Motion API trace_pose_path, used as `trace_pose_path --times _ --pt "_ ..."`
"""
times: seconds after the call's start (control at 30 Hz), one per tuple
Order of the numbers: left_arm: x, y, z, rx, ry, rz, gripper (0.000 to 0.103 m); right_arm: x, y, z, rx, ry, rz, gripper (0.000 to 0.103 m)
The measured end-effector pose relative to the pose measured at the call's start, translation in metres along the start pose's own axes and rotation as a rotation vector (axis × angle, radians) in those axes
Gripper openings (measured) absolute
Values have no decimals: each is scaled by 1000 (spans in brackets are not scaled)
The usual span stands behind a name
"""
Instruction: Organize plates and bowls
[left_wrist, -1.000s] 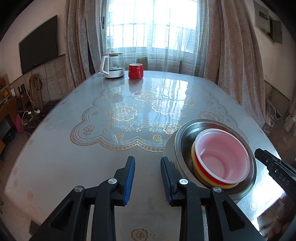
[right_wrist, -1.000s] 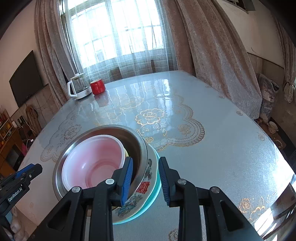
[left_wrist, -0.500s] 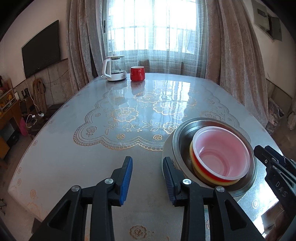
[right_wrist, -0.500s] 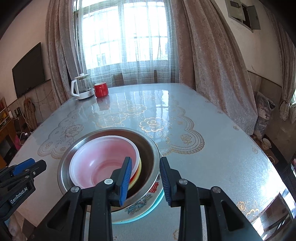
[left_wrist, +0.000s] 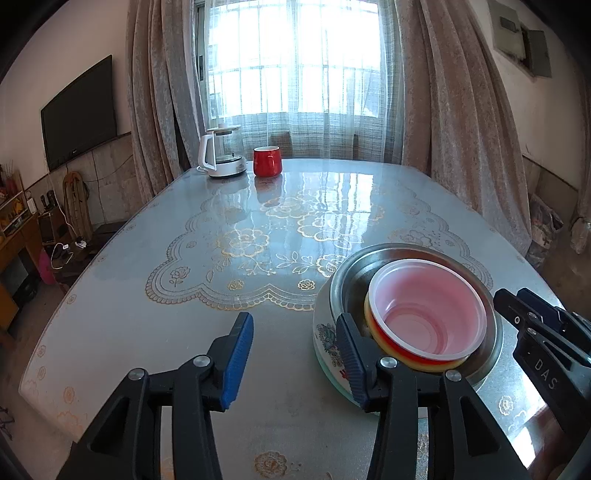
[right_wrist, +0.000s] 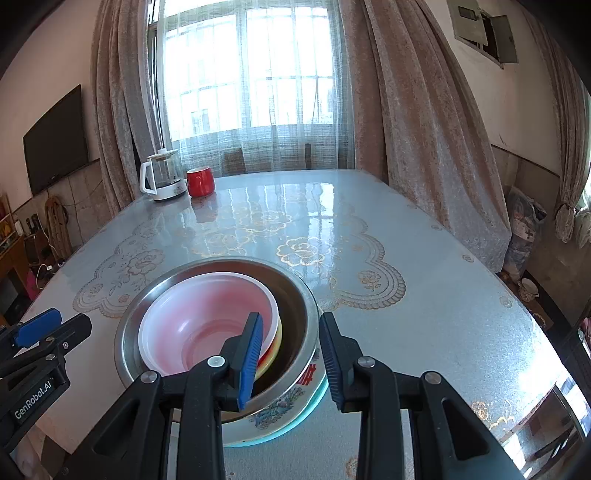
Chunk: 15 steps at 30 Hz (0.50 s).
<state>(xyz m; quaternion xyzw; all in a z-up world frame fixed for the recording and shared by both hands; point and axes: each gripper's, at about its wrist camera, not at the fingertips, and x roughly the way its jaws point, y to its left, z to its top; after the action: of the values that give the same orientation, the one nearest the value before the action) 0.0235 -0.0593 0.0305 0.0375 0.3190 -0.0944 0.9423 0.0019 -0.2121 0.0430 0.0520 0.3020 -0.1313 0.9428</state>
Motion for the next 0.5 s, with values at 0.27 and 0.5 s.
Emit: trace_pose_path --times 0.27,0.5 --pt "-1 -2 0 3 -4 1 50 1 1 0 0 1 2 32" --pt "0 -4 0 9 -4 0 55 1 1 0 4 2 4 32"
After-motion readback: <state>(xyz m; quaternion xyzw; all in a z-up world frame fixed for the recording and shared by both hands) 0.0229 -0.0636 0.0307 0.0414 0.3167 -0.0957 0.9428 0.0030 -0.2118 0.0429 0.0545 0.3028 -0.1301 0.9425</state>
